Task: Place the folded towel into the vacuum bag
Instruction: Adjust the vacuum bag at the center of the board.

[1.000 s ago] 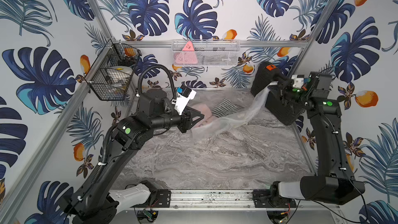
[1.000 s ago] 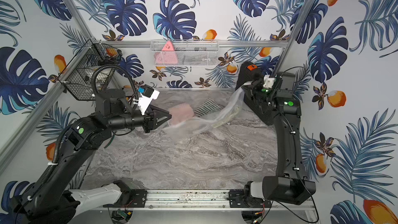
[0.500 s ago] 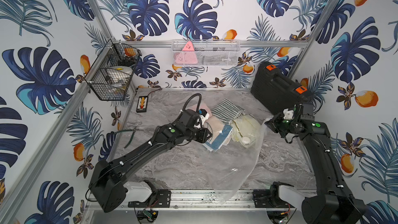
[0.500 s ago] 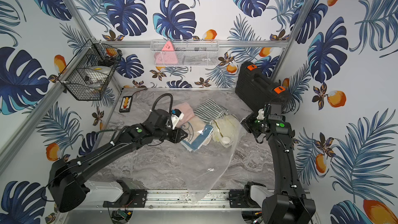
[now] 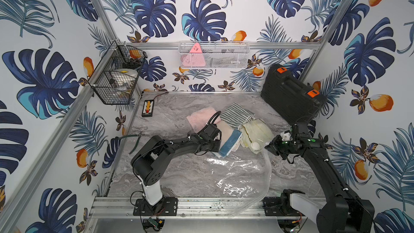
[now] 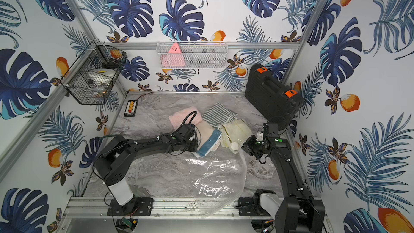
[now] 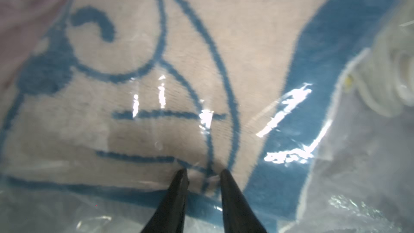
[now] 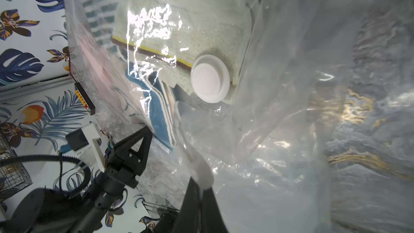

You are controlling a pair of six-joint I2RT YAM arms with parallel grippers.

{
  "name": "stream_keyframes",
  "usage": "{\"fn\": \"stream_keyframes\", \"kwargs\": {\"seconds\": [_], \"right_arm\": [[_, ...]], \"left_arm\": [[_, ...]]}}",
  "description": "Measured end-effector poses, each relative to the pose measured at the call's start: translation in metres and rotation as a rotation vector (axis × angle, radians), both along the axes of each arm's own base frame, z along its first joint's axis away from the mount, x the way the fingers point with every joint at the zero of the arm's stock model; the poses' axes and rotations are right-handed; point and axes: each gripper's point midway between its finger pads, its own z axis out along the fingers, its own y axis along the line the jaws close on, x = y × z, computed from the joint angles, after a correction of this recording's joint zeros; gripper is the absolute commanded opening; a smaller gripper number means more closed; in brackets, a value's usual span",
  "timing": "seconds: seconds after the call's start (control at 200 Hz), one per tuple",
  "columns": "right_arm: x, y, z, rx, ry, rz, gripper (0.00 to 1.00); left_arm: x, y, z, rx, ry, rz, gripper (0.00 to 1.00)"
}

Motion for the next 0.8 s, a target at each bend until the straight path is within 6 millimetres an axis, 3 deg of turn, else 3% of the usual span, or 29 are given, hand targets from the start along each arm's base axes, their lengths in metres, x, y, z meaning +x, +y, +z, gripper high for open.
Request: {"fn": "stream_keyframes", "kwargs": {"seconds": [0.13, 0.285, 0.43, 0.52, 0.6, 0.661, 0.731, 0.801], "right_arm": [[-0.005, 0.033, -0.012, 0.032, 0.011, 0.07, 0.0], [-0.008, 0.072, -0.036, 0.071, 0.052, 0.123, 0.0], [0.009, 0.081, -0.052, 0.072, 0.062, 0.109, 0.0], [0.017, 0.084, -0.046, 0.073, 0.034, 0.12, 0.05], [0.018, 0.086, -0.033, 0.079, -0.013, 0.148, 0.1], [0.013, 0.085, -0.019, 0.08, -0.043, 0.169, 0.11], [0.006, 0.083, -0.001, 0.081, -0.086, 0.181, 0.12], [-0.004, 0.079, 0.011, 0.081, -0.108, 0.18, 0.11]], "left_arm": [[0.032, 0.021, 0.0, 0.016, -0.028, 0.09, 0.33], [0.072, 0.068, 0.002, 0.072, -0.042, 0.229, 0.34], [0.093, 0.108, 0.009, 0.119, -0.038, 0.316, 0.37], [0.094, 0.117, 0.024, 0.149, -0.054, 0.312, 0.39], [0.084, 0.109, 0.05, 0.151, -0.083, 0.262, 0.4], [0.069, 0.088, 0.077, 0.154, -0.131, 0.183, 0.42], [0.037, 0.034, 0.11, 0.106, -0.195, -0.009, 0.47], [-0.016, -0.026, 0.14, -0.001, -0.243, -0.252, 0.57]]}}
